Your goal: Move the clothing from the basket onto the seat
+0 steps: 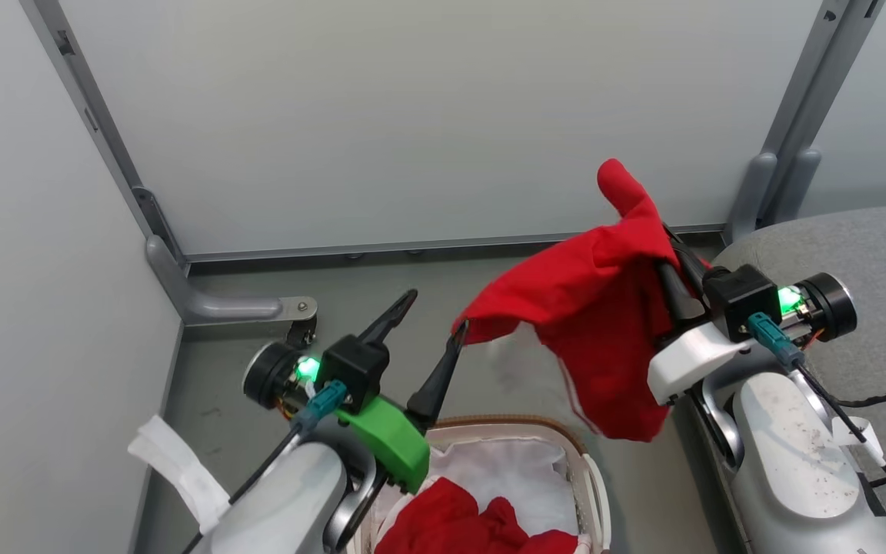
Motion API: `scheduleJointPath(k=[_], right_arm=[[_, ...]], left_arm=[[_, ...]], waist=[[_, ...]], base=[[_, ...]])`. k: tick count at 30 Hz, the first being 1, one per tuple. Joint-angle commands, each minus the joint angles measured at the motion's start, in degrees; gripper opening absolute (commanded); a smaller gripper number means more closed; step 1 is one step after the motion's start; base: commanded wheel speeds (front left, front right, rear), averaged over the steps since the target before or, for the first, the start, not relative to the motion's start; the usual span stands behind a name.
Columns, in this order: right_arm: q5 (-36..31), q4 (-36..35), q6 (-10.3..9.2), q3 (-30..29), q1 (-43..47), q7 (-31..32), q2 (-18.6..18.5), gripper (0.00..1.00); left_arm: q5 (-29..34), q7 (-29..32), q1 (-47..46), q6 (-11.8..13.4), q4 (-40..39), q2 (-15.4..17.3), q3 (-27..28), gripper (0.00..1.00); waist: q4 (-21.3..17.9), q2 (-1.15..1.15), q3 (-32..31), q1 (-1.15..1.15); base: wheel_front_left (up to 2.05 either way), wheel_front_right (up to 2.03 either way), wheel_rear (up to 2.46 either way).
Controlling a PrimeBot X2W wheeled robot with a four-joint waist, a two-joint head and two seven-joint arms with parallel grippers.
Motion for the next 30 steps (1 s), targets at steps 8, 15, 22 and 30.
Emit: scheduleJointPath(k=[8,15,22,30], right_arm=[[-2.07,-0.98,-0.02,-3.11,2.71,-0.14,-0.2,0.0],[-2.77,-0.58,-0.02,-4.46,3.66,-0.14,-0.2,0.0],[-3.59,-0.27,-0.04,-5.72,1.99,-0.14,-0.32,0.0],[-8.01,1.8,-0.04,-5.03,-3.15,-0.14,-0.23,0.0]], left_arm=[[2.56,0.04,9.32,-1.53,1.25,-2.29,4.56,1.0],[4.95,0.04,12.92,-2.75,1.55,-4.36,7.12,1.0],[6.71,0.05,14.13,-3.64,0.79,-5.5,9.35,1.0],[7.92,0.05,13.94,-4.25,-1.45,-6.22,10.38,1.0]], waist=[[-0.2,0.0,0.1,0.0],[-0.7,0.0,0.26,0.0],[-4.02,0.0,1.03,0.0],[-13.29,0.0,3.32,0.0]], base=[[0.0,0.0,0.0],[0.0,0.0,0.0],[0.0,0.0,0.0],[0.0,0.0,0.0]])
